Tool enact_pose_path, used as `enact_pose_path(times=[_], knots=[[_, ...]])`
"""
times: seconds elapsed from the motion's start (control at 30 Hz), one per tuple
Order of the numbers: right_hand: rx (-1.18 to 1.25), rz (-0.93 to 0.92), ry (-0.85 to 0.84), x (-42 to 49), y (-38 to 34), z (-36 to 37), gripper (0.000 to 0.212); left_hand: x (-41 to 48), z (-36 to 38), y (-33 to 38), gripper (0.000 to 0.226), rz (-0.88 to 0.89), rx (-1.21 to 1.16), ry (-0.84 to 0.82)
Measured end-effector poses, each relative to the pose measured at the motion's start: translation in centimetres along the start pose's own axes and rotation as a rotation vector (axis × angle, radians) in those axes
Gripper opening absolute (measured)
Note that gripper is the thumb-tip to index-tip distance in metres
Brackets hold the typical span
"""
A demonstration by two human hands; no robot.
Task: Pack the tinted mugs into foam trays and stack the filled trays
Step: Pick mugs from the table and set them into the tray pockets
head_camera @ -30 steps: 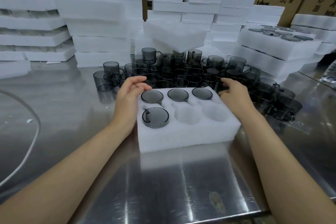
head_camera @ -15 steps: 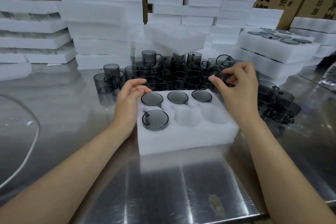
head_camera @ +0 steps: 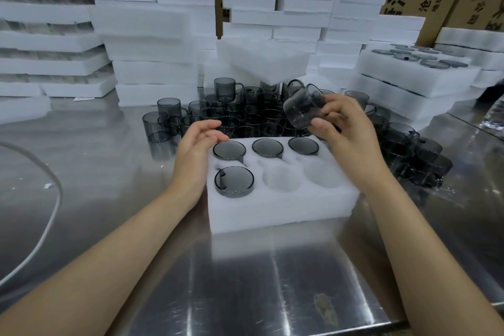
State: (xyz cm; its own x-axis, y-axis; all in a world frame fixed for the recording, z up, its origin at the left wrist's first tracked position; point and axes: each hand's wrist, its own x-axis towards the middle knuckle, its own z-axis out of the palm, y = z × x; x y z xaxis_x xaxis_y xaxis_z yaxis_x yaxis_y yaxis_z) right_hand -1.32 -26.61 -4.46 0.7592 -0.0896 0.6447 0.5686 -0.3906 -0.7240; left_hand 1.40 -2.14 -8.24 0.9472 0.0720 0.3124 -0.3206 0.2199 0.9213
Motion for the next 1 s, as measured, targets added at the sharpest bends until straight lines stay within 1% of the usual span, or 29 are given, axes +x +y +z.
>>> enact_pose_path(times=[0.07, 0.13, 0.2, 0.23, 0.27, 0.33, 0.4, 0.47, 0.53, 0.6, 0.7, 0.77, 0.83, 0.9, 1.0], knots=[[0.364, 0.128, 0.013, 0.1, -0.5, 0.2, 0.015, 0.0, 0.0, 0.0, 0.026, -0.001, 0.009, 0.010], [0.660, 0.223, 0.032, 0.2, -1.0, 0.1, 0.013, 0.1, 0.0, 0.0, 0.029, -0.005, 0.022, 0.018], [0.886, 0.311, 0.018, 0.4, -1.6, -0.2, 0.021, 0.2, 0.1, 0.0, 0.030, -0.011, 0.024, 0.019], [0.936, 0.345, 0.011, 0.4, -1.8, -0.3, 0.026, 0.2, 0.1, 0.0, 0.029, -0.013, 0.027, 0.019], [0.934, 0.379, 0.022, 0.4, -1.9, -0.2, 0.031, 0.2, 0.1, 0.0, 0.029, -0.014, 0.029, 0.020], [0.812, 0.431, 0.072, 0.3, -1.9, -0.1, 0.032, 0.2, 0.1, 0.0, 0.029, -0.016, 0.032, 0.023], [0.718, 0.429, 0.075, 0.2, -1.6, -0.1, 0.025, 0.2, 0.0, 0.0, 0.029, -0.016, 0.038, 0.022], [0.735, 0.388, 0.024, 0.1, -1.4, -0.2, 0.016, 0.2, 0.0, 0.0, 0.029, -0.016, 0.041, 0.018], [0.714, 0.367, -0.024, 0.0, -1.5, -0.1, 0.032, 0.1, 0.0, 0.0, 0.030, -0.019, 0.035, 0.018], [0.633, 0.367, -0.075, -0.1, -1.8, 0.0, 0.046, 0.1, -0.1, 0.0, 0.030, -0.022, 0.035, 0.017], [0.485, 0.359, -0.225, -0.5, -2.2, 0.0, 0.052, 0.2, -0.2, 0.0, 0.032, -0.027, 0.029, 0.008], [0.379, 0.321, -0.311, -0.8, -2.5, 0.0, 0.051, 0.2, -0.2, 0.0, 0.033, -0.030, 0.026, 0.006], [0.268, 0.282, -0.353, -1.0, -2.7, 0.3, 0.045, 0.2, -0.3, 0.0, 0.034, -0.027, 0.032, 0.004], [0.153, 0.236, -0.350, -1.3, -3.1, 0.8, 0.040, 0.1, -0.3, 0.0, 0.034, -0.016, 0.048, 0.002], [-0.044, 0.111, -0.324, -2.1, -3.7, 1.6, 0.043, 0.1, -0.2, 0.1, 0.032, -0.006, 0.053, 0.004]])
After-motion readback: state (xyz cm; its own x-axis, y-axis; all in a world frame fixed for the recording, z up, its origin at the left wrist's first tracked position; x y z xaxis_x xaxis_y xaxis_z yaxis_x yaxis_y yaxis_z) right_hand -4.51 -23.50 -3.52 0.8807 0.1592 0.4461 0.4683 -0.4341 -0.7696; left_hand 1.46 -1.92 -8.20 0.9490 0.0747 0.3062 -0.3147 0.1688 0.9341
